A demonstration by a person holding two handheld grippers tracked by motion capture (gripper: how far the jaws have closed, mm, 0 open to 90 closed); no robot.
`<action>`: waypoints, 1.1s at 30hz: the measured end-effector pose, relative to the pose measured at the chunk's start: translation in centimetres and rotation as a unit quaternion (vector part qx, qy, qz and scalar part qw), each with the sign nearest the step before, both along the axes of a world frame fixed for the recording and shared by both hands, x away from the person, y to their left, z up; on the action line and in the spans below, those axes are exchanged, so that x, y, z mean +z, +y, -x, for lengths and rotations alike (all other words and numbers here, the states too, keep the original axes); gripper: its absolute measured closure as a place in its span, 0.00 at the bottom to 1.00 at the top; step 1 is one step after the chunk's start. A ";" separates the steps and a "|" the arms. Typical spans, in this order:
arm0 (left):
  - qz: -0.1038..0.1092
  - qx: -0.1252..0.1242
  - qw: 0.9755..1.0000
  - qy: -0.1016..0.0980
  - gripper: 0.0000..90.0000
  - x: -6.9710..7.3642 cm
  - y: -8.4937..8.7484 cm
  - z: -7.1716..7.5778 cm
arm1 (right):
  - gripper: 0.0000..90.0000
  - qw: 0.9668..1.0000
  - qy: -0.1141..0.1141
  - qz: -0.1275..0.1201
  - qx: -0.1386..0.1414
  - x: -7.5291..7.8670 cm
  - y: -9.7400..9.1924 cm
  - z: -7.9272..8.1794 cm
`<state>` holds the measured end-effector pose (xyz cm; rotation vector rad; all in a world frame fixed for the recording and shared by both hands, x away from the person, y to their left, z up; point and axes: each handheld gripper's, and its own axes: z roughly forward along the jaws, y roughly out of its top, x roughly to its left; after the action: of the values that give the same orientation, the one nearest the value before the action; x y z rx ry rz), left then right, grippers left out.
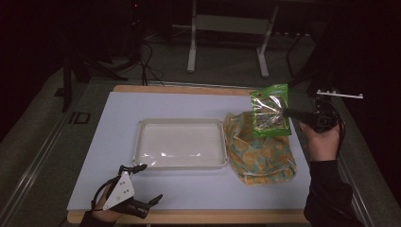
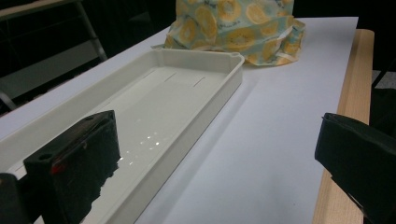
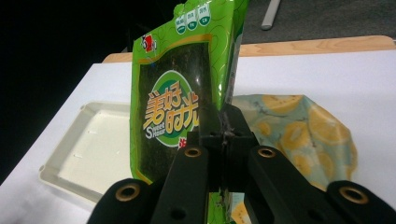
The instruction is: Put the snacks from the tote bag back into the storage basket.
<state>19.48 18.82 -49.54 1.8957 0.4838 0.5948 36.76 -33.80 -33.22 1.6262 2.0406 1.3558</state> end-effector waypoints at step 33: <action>0.000 -0.003 1.000 -0.002 0.01 0.0 0.0 0.1 | 0.99 0.999 -0.006 -0.017 0.050 -0.6 8.5 -1.2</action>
<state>19.38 18.83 -49.51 1.8961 0.4763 0.5946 37.93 -25.33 -33.78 1.5450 2.1295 1.4359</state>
